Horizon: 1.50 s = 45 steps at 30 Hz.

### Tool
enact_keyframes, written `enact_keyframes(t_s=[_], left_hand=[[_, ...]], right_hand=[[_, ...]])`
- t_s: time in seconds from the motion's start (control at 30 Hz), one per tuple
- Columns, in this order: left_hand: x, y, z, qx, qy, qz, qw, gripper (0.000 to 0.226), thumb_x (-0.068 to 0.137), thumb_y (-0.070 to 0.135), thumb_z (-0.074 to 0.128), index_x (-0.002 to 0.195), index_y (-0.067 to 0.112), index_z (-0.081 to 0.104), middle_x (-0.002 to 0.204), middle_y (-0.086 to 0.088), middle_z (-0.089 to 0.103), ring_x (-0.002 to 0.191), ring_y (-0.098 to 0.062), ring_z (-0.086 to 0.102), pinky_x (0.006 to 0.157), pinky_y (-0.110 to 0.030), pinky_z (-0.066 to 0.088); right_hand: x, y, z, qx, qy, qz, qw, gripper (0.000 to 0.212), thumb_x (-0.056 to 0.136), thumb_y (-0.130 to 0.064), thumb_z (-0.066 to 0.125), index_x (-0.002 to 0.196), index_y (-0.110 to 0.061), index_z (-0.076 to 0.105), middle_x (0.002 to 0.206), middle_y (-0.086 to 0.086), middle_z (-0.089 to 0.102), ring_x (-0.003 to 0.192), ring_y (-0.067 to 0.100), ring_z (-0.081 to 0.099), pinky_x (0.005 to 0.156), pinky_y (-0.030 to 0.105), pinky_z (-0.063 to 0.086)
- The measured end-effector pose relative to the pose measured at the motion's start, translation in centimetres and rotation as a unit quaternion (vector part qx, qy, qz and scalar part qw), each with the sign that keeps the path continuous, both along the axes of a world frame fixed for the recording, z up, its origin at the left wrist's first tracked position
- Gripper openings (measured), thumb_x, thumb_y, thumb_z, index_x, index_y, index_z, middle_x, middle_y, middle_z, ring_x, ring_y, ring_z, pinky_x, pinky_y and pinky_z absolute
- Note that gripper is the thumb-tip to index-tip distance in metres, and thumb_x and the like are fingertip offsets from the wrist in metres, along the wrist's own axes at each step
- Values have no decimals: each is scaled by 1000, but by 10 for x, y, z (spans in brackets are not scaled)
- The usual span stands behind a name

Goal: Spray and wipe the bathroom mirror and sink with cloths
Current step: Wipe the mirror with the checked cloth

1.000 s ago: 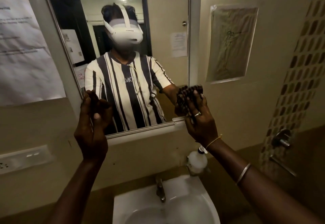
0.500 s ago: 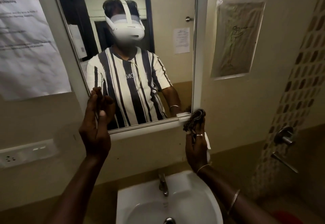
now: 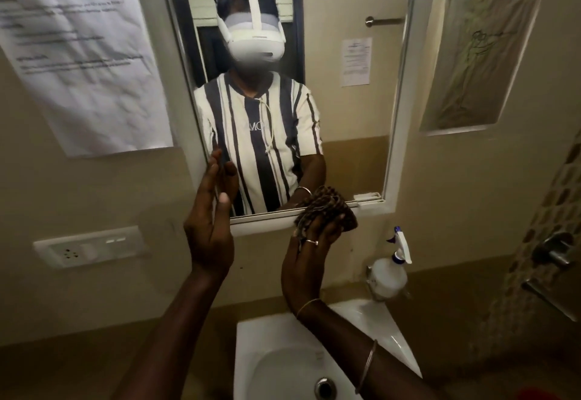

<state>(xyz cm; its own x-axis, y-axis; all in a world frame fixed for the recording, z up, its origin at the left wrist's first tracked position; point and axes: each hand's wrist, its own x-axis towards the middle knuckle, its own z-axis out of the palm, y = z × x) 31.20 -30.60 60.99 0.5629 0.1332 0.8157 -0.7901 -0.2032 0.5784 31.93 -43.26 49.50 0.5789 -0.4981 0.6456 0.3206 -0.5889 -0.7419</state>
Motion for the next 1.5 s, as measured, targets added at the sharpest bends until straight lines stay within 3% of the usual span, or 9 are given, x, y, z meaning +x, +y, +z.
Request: enact_keyframes(t_s=[0.23,0.5,0.63,0.9,1.0,1.07,1.13,1.27,1.5], left_hand=[[-5,12,-28,-15,34,8,999,48,104,7,42,151,5,44,155,-2,50,146,-12,43,118,-29,38],[-5,19,-62,-118,120,34,985,47,106,9,44,153,11,44,157,3,48,147,-8,41,121,-37,37],[8,33,-86,-149,251,20,956,50,104,32,46,152,22,46,153,5,52,142,-9,47,119,-41,40],[13,45,-103,-193,302,-61,932,36,110,12,37,138,12,58,128,7,69,125,-10,63,104,-24,51],[10,47,-106,-197,312,-95,925,33,110,15,33,127,16,62,112,14,76,114,-1,67,90,-14,53],[8,51,-112,-197,306,-111,925,38,106,38,39,125,14,62,115,8,76,115,-5,68,93,-18,54],[9,57,-120,-190,311,-121,923,61,97,57,55,131,7,61,125,-8,72,121,-20,66,98,-31,56],[6,57,-143,-203,359,-104,905,54,86,39,76,130,11,65,128,-13,70,123,-31,65,103,-48,51],[3,38,-213,-217,494,-60,840,21,99,8,58,116,12,71,112,-13,76,110,-35,70,84,-37,55]], right_hand=[[-1,27,-14,-82,53,37,995,72,108,-29,35,164,-22,-10,170,10,-22,156,40,-20,123,58,22],[-4,66,-28,-193,52,91,976,83,104,-13,50,164,-17,-8,171,13,-17,154,49,-15,105,59,50],[2,86,-36,-277,76,99,953,78,104,-18,51,164,-13,2,171,18,-11,155,51,-3,117,64,33],[3,88,-46,-342,54,131,929,77,101,-18,56,164,-20,12,173,9,-4,156,45,-5,127,58,-2],[4,84,-47,-364,29,144,920,70,102,-14,47,164,-19,16,173,8,-5,157,44,-5,126,61,0],[4,80,-50,-372,43,163,913,68,102,-13,44,164,-19,17,173,8,-1,156,46,0,125,65,8],[3,77,-56,-379,67,187,904,69,103,-16,43,165,-22,14,173,6,-1,157,46,-1,124,66,12],[-2,71,-77,-392,132,227,882,74,105,-28,37,164,-29,-8,172,0,-13,157,36,-14,123,65,14],[-37,56,-128,-340,273,311,845,72,107,-38,21,150,-41,-36,162,-7,-40,151,29,-36,127,57,-2]])
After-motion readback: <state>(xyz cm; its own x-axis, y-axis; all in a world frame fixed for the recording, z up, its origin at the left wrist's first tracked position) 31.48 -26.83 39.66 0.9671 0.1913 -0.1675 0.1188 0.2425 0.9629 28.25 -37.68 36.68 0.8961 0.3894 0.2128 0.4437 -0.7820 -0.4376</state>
